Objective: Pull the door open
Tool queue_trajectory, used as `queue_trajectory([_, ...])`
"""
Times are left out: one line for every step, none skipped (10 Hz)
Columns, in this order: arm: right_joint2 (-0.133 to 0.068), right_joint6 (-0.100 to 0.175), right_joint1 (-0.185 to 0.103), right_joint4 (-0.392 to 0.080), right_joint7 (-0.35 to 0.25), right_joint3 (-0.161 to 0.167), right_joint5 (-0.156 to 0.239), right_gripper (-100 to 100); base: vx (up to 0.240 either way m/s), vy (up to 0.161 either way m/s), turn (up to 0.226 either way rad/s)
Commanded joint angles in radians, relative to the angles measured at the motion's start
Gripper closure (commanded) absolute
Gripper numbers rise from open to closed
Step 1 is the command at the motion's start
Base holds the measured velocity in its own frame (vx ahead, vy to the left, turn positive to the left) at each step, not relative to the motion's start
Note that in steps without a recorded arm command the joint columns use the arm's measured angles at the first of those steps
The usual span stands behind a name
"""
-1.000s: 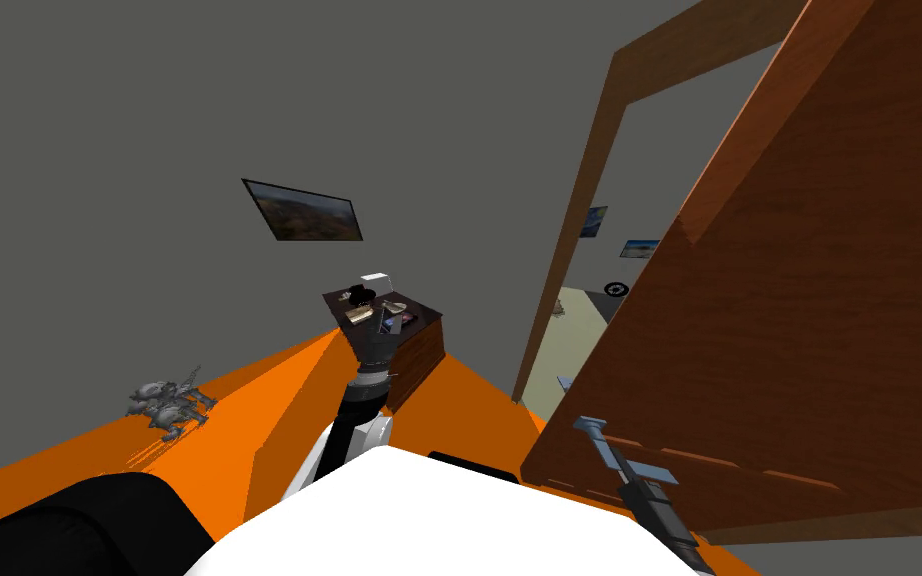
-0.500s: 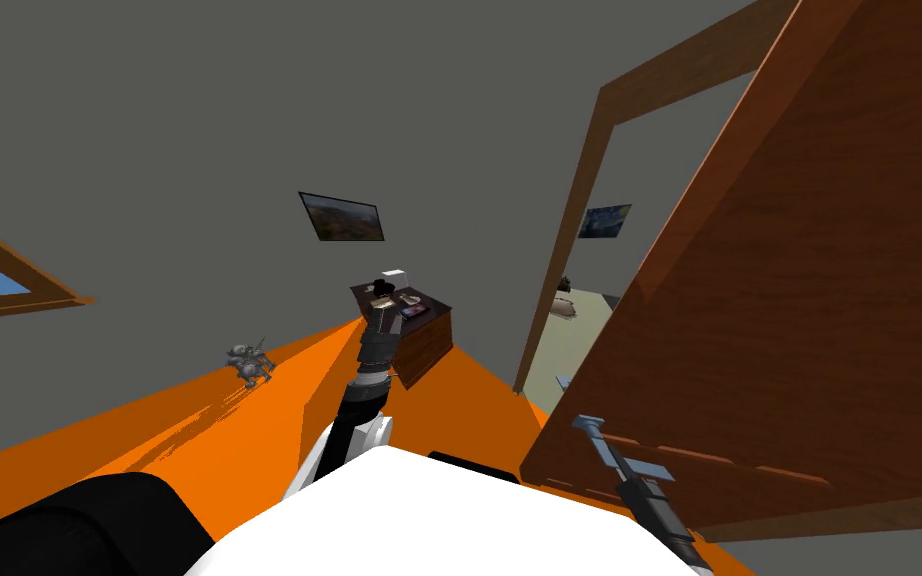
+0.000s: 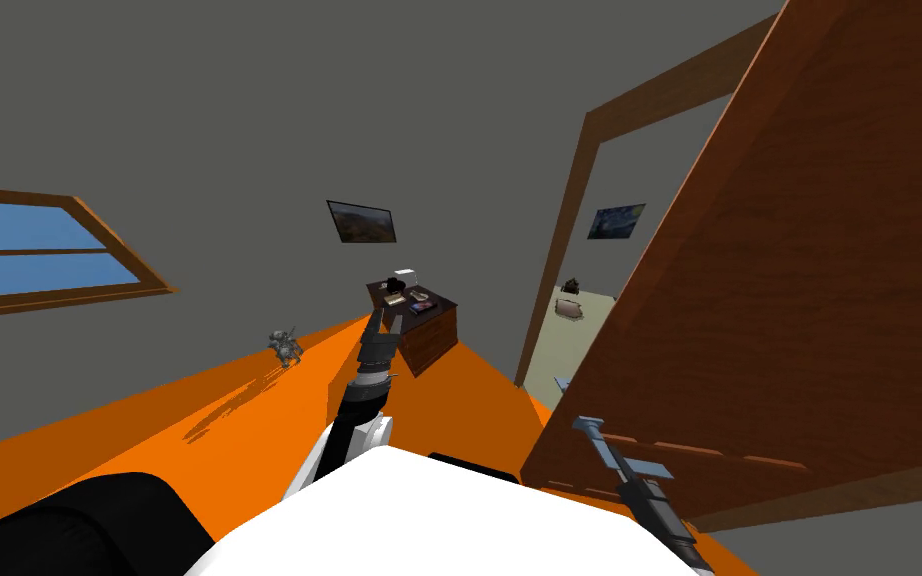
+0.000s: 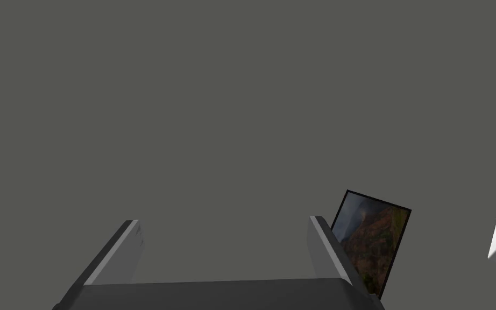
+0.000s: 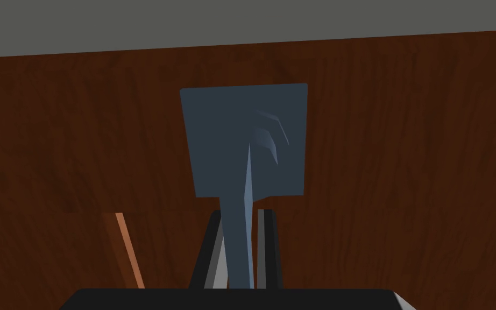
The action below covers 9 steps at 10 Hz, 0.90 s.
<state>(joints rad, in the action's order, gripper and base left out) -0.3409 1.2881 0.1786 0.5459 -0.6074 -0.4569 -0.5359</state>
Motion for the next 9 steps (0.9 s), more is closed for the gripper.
queue_trajectory([-0.003, 0.019, 0.001, -0.013, 0.0, -0.01, -0.009, 100, -0.232, -0.09, 0.228])
queue_trajectory([-0.006, 0.029, 0.002, -0.021, 0.0, -0.017, -0.014, 100, -0.215, -0.087, 0.212])
queue_trajectory([-0.008, 0.04, 0.003, -0.029, 0.0, -0.025, -0.02, 100, -0.211, -0.072, 0.197])
queue_trajectory([-0.011, 0.052, 0.005, -0.038, -0.001, -0.033, -0.026, 100, -0.193, -0.089, 0.171])
queue_trajectory([-0.013, 0.064, 0.006, -0.046, -0.001, -0.041, -0.032, 100, -0.207, -0.079, 0.225])
queue_trajectory([-0.016, 0.075, 0.007, -0.055, -0.001, -0.048, -0.038, 100, -0.211, -0.07, 0.169])
queue_trajectory([-0.018, 0.086, 0.008, -0.063, -0.002, -0.056, -0.044, 100, -0.199, -0.06, 0.195])
queue_trajectory([-0.021, 0.096, 0.009, -0.07, -0.002, -0.062, -0.049, 100, -0.215, -0.071, 0.164])
queue_trajectory([-0.022, 0.104, 0.01, -0.076, -0.002, -0.068, -0.053, 100, -0.192, -0.071, 0.145])
